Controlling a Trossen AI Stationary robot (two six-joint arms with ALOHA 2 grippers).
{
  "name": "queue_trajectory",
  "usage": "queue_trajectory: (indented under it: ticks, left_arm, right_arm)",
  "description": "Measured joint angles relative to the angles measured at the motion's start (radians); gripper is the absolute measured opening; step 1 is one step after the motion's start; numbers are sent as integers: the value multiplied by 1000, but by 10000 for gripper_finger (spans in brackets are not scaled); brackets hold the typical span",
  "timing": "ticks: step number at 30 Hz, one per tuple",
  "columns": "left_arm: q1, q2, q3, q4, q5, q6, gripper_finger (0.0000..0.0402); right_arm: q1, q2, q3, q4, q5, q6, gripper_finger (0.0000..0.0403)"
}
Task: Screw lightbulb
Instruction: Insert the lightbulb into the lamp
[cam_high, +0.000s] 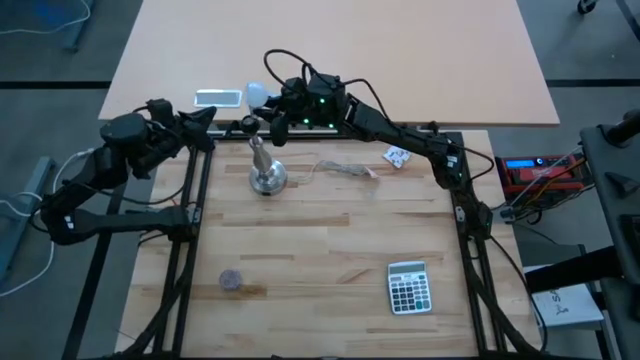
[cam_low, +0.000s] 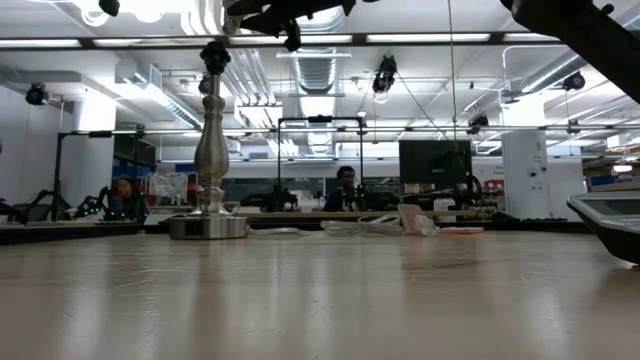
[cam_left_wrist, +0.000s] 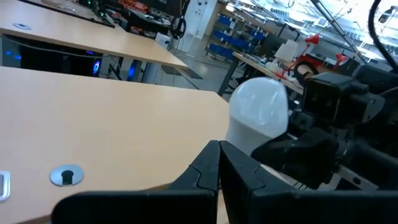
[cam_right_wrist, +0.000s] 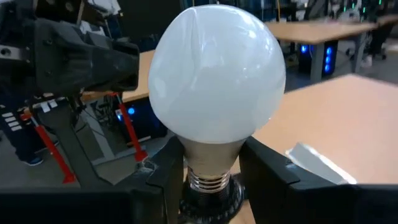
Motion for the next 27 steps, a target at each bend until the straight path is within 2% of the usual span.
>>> queue_trajectory:
  ticks: [13, 27]
  left_arm:
    - [0, 5, 52, -1, -27, 33, 0]
    - [0, 18, 60, -30, -28, 44, 0]
  right_arm:
    - [9, 45, 2, 80, -17, -23, 130]
    - [16, 64, 2, 71, 0, -93, 128]
